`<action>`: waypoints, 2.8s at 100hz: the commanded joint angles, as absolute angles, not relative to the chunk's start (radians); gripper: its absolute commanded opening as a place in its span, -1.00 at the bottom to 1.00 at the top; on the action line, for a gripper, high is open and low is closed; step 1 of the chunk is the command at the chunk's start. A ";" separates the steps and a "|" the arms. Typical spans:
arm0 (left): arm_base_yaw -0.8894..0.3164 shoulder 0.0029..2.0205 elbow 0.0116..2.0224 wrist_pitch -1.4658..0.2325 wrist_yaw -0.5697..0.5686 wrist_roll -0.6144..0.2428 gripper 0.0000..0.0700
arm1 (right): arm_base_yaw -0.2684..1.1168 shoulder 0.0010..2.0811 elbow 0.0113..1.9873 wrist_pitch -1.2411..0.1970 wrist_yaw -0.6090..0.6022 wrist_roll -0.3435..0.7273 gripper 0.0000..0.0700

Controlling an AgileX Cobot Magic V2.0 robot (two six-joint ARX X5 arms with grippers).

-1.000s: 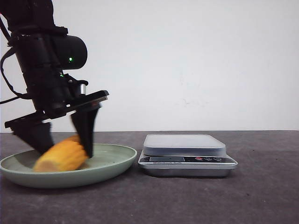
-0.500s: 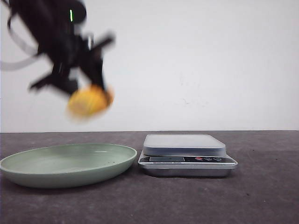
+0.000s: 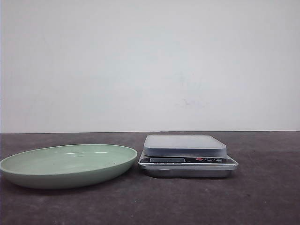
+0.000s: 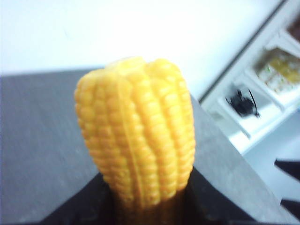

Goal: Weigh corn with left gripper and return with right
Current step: 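Carry the corn with the left gripper over the scale, then lower the corn onto the scale and open the left gripper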

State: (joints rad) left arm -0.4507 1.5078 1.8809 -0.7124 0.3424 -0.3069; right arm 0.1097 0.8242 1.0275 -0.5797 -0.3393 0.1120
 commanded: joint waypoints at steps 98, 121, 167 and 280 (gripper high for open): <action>-0.624 2.090 1.917 -0.731 0.377 -0.459 -0.95 | 0.234 0.747 1.037 -0.701 -0.336 0.210 0.87; -0.638 2.151 1.917 -0.753 0.374 -0.466 -0.92 | 0.234 0.708 1.037 -0.731 -0.331 0.220 0.87; -0.635 2.233 1.917 -0.809 0.374 -0.487 -0.83 | 0.234 0.669 1.037 -0.756 -0.304 0.263 0.87; -0.584 1.985 2.481 -1.211 0.360 -0.237 -0.86 | 0.234 0.671 1.036 -0.743 -0.178 0.201 0.87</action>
